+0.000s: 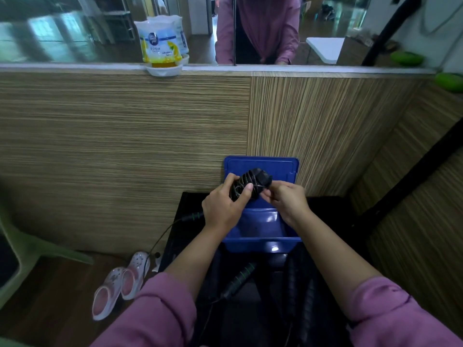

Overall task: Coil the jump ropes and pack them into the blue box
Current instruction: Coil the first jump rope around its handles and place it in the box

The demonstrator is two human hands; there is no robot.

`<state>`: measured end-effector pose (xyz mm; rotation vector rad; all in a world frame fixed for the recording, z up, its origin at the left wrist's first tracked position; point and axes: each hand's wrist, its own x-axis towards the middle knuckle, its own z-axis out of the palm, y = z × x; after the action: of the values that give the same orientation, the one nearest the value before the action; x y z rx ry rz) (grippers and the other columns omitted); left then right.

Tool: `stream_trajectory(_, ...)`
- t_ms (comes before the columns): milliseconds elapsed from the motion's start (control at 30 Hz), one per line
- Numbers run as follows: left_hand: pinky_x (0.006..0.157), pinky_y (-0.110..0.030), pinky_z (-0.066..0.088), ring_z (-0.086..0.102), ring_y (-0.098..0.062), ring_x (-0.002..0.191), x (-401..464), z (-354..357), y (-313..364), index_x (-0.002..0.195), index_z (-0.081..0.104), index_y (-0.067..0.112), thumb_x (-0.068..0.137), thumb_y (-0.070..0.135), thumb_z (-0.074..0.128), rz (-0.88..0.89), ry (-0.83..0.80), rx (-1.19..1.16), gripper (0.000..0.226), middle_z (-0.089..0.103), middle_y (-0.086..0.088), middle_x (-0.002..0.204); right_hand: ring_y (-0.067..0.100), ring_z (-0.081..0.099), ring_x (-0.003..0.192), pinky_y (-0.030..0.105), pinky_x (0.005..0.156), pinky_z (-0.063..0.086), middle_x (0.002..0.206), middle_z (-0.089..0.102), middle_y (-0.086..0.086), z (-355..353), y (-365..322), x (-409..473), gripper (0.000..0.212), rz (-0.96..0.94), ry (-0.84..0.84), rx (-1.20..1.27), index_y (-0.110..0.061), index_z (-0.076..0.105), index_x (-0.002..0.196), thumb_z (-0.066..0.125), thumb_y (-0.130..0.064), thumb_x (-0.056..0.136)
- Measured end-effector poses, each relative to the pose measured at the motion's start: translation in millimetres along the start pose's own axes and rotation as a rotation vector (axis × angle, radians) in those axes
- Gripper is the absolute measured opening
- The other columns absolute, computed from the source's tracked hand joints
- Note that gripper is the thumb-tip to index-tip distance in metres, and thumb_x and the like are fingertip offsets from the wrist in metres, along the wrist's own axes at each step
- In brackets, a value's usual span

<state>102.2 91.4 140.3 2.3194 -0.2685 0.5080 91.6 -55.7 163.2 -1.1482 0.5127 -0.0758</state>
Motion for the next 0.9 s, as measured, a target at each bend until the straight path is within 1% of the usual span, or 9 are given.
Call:
stream_trajectory(67,0.056,-0.026,0.030,0.049,-0.009,0.060,2.5,0.5,-0.2,0.101,0.054,0.023,0.079,0.074,0.023,-0.007,0.007,0.017,0.064,0.044,0.014,0.055,0.019,0.062,0.065,0.028,0.072,0.059,0.067,0.060,0.015,3.5,-0.5,0.7,0.014,0.016,-0.010,0.000,0.007,0.064,0.080,0.052,0.008,0.088)
stream_trajectory(167,0.054,-0.027,0.029,0.047,-0.011,0.055,4.1,0.8,-1.8,0.099,0.049,0.021,0.081,0.074,0.019,-0.023,0.002,0.057,0.063,0.041,0.012,0.052,0.021,0.061,0.072,0.029,0.069,0.054,0.087,0.066,0.013,4.2,-4.4,-2.6,0.013,0.065,-0.025,-0.014,-0.001,0.065,0.088,0.052,-0.005,0.088)
stream_trajectory(400,0.060,-0.032,0.033,0.059,-0.026,0.071,7.3,9.7,1.5,0.108,0.046,0.013,0.090,0.046,0.027,-0.128,0.026,-0.046,0.042,0.059,0.000,0.073,0.021,0.062,0.094,0.041,0.078,0.049,0.105,0.065,0.002,12.2,8.2,-4.2,0.022,0.114,-0.090,-0.291,-0.014,0.067,0.100,0.058,-0.031,0.087)
stream_trajectory(500,0.062,-0.034,0.034,0.057,-0.028,0.072,11.5,13.7,2.3,0.104,0.042,0.014,0.088,0.040,0.030,-0.157,-0.018,-0.168,0.033,0.062,-0.008,0.080,0.024,0.060,0.085,0.039,0.072,0.048,0.100,0.063,0.004,14.0,13.1,-7.3,0.024,0.182,-0.142,-0.199,-0.012,0.063,0.104,0.051,-0.029,0.092)
stream_trajectory(600,0.065,-0.033,0.032,0.054,-0.027,0.081,9.6,17.1,14.3,0.101,0.036,0.015,0.093,0.034,0.039,-0.241,-0.148,-0.409,0.021,0.058,-0.011,0.091,0.020,0.058,0.080,0.036,0.068,0.046,0.083,0.063,0.004,13.2,5.7,-2.7,0.019,0.072,-0.089,-0.110,-0.011,0.063,0.091,0.046,-0.020,0.095)
stream_trajectory(667,0.067,-0.029,0.036,0.054,-0.025,0.088,7.2,20.4,23.5,0.102,0.034,0.016,0.096,0.030,0.047,-0.345,-0.224,-0.591,0.020,0.057,-0.014,0.101,0.020,0.059,0.084,0.037,0.074,0.047,0.081,0.064,0.003,12.2,-0.4,-0.4,0.022,-0.011,-0.095,-0.094,-0.011,0.063,0.089,0.043,-0.018,0.096)
stream_trajectory(767,0.066,-0.012,0.042,0.058,-0.019,0.087,5.9,24.5,31.3,0.106,0.035,0.024,0.086,0.024,0.066,-0.470,-0.262,-0.792,0.037,0.060,-0.016,0.111,0.025,0.061,0.098,0.036,0.080,0.049,0.104,0.066,0.012,5.5,-0.2,3.7,0.028,-0.027,-0.132,-0.088,-0.005,0.059,0.115,0.042,-0.016,0.096)
stream_trajectory(833,0.074,-0.025,0.049,0.061,-0.020,0.090,6.9,28.6,29.8,0.114,0.034,0.032,0.079,0.020,0.069,-0.539,-0.275,-0.934,0.050,0.061,-0.014,0.110,0.027,0.060,0.109,0.035,0.080,0.051,0.123,0.062,0.015,-1.8,1.7,5.3,0.040,-0.004,-0.140,-0.062,-0.007,0.049,0.134,0.045,-0.016,0.095)
stream_trajectory(900,0.075,-0.029,0.050,0.062,-0.017,0.094,5.9,28.6,29.9,0.131,0.032,0.032,0.087,0.013,0.064,-0.576,-0.298,-0.985,0.057,0.062,-0.007,0.111,0.025,0.061,0.108,0.034,0.079,0.052,0.126,0.061,0.012,-7.1,2.8,5.4,0.043,-0.014,-0.168,-0.087,-0.013,0.047,0.138,0.048,-0.018,0.095)
